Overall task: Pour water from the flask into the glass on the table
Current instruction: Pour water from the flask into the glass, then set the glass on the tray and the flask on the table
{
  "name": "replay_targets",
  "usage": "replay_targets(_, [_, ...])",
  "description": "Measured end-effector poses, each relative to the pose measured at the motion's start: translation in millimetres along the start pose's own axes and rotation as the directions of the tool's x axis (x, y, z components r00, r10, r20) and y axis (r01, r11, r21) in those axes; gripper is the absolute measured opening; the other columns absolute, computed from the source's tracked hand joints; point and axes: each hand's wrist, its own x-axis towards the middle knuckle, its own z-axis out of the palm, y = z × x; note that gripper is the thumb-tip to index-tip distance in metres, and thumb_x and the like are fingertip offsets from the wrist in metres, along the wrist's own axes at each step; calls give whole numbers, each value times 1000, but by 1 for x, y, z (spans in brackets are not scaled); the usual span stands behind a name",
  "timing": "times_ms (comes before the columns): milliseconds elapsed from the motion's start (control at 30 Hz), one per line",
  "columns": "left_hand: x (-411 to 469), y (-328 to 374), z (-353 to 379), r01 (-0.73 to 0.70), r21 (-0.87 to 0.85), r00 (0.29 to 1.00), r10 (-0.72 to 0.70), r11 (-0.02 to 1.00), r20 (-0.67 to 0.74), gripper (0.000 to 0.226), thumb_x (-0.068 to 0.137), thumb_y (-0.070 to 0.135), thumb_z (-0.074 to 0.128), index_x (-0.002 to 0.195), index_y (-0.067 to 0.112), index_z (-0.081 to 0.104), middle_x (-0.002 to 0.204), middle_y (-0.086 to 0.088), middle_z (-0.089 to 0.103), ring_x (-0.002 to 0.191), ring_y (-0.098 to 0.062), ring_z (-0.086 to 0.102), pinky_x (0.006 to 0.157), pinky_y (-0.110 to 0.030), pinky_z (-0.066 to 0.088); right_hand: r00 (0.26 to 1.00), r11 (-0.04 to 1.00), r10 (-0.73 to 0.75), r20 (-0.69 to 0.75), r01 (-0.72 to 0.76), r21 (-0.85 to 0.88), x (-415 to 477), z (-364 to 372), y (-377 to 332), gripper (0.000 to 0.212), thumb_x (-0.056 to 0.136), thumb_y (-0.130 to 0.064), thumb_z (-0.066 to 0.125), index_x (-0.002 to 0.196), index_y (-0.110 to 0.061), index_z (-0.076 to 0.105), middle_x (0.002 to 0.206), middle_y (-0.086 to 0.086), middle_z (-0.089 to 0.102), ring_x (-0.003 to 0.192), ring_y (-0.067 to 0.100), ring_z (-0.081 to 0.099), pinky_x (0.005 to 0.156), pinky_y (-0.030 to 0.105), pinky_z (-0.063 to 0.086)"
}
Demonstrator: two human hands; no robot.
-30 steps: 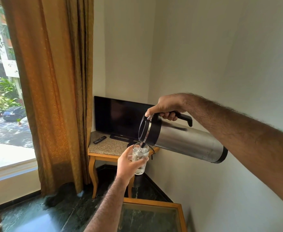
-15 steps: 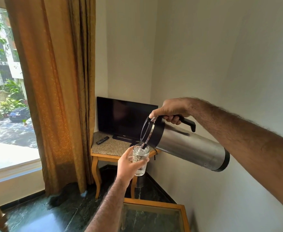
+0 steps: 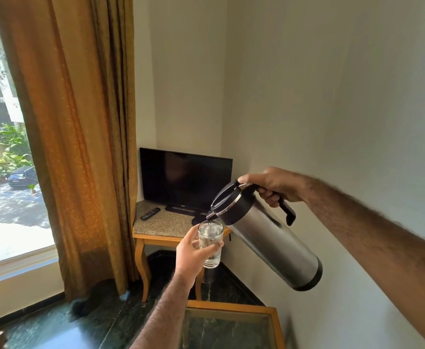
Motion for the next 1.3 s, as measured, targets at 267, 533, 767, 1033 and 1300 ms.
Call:
replay_targets(267, [2, -15, 1, -33, 81, 998, 37, 996, -43, 62, 66, 39, 99, 120, 46, 69, 113, 13, 80, 109, -5, 73, 84, -22, 57, 984, 916, 48, -173, 26, 401, -16, 24, 65, 75, 92, -79, 48, 50, -17, 45, 45, -1, 36, 39, 17, 29, 45, 30, 24])
replay_targets(533, [-11, -54, -3, -10, 200, 994, 31, 980, -102, 66, 66, 45, 98, 125, 40, 70, 115, 17, 76, 110, -1, 69, 86, -22, 61, 914, 788, 42, -404, 218, 575, -26, 81, 148, 35, 88, -39, 59, 59, -21, 66, 49, -2, 47, 42, 14, 33, 42, 25, 30])
replay_targets(767, [-33, -128, 3, 85, 265, 990, -52, 961, -131, 74, 70, 34, 100, 137, 24, 68, 116, 16, 73, 111, -4, 70, 88, -29, 65, 889, 717, 183, -420, 171, 676, -28, 134, 233, 32, 81, -45, 66, 60, -21, 70, 50, -2, 53, 45, 12, 40, 44, 23, 36])
replay_targets(1033, [-62, -220, 3, 217, 281, 973, -186, 935, -133, 62, 70, 27, 99, 120, 44, 67, 106, 22, 75, 102, 1, 73, 83, -23, 66, 830, 578, 375, -412, 137, 804, -28, 196, 326, 32, 88, -30, 58, 62, -21, 74, 47, -2, 53, 42, 11, 40, 50, 28, 32])
replay_targets(1300, [-95, -336, 0, 327, 310, 945, -300, 893, -133, 62, 66, 27, 99, 112, 50, 65, 106, 29, 73, 100, -1, 73, 76, -16, 62, 752, 458, 494, -437, 203, 866, -22, 264, 419, 39, 90, -23, 50, 61, -22, 76, 48, -1, 53, 48, 14, 45, 50, 25, 35])
